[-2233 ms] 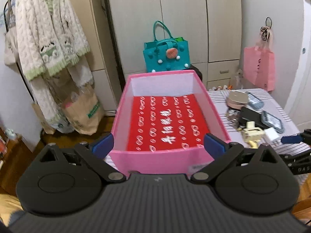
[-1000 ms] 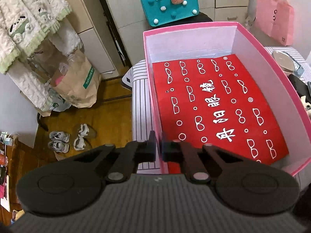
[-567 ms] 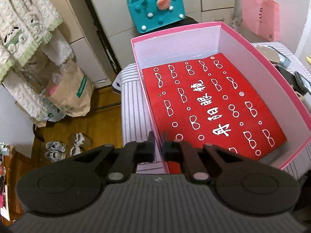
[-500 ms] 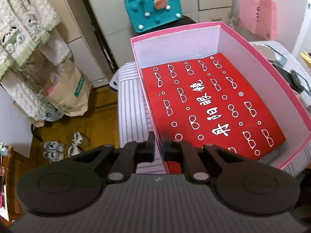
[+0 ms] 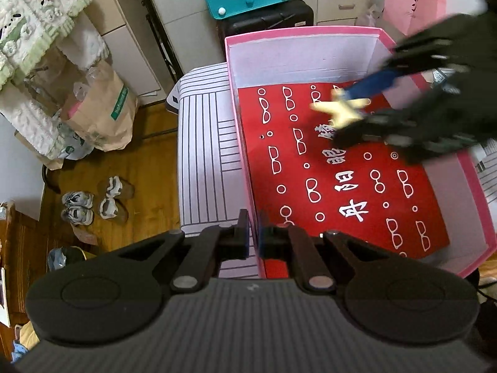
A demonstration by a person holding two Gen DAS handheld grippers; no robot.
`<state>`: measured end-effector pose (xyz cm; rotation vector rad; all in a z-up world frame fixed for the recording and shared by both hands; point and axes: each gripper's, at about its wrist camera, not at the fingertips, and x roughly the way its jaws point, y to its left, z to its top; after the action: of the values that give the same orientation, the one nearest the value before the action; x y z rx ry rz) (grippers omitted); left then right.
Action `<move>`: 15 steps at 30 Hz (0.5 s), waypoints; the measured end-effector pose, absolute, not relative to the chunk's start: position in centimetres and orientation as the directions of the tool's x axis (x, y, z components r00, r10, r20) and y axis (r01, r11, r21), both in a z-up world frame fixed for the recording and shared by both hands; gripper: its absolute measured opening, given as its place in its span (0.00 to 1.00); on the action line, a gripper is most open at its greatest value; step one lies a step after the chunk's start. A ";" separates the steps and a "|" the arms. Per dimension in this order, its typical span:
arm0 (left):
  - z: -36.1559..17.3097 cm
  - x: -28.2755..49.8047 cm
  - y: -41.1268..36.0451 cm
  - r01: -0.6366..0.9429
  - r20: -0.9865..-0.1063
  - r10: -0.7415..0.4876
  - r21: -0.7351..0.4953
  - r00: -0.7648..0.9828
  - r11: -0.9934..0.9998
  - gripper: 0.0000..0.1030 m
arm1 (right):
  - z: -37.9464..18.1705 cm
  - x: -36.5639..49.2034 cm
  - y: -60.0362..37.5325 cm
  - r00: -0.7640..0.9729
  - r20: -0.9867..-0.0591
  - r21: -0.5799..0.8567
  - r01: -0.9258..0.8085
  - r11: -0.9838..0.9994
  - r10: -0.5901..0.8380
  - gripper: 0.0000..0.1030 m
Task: Organize rigid objects
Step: 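Carry the star clip into the pink box and open the right gripper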
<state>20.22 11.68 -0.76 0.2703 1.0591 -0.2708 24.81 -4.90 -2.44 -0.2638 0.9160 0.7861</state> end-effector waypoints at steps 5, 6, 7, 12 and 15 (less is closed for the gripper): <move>-0.5 20.2 12.3 0.316 -0.882 -0.119 0.036 0.455 0.948 0.03 | -4.8 29.2 -2.5 0.308 -0.839 0.128 -0.689 0.713 0.448 0.52; -0.4 20.1 12.4 0.313 -0.881 -0.125 0.027 0.456 0.949 0.03 | -5.1 29.5 -2.2 0.303 -0.843 0.129 -0.689 0.714 0.444 0.52; -0.4 20.1 12.6 0.308 -0.880 -0.131 0.019 0.457 0.951 0.03 | -5.6 30.2 -1.8 0.293 -0.849 0.134 -0.684 0.717 0.439 0.52; -0.5 20.2 12.4 0.302 -0.878 -0.129 0.019 0.461 0.953 0.03 | -7.3 31.8 -0.5 0.268 -0.871 0.130 -0.684 0.718 0.412 0.52; -0.7 20.3 12.1 0.305 -0.881 -0.118 0.031 0.459 0.952 0.03 | -7.9 31.9 -0.1 0.261 -0.880 0.120 -0.686 0.718 0.397 0.52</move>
<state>20.26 12.14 -0.65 0.1951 1.0643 -0.2628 31.89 -0.09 -7.95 -0.3129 1.0788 0.7490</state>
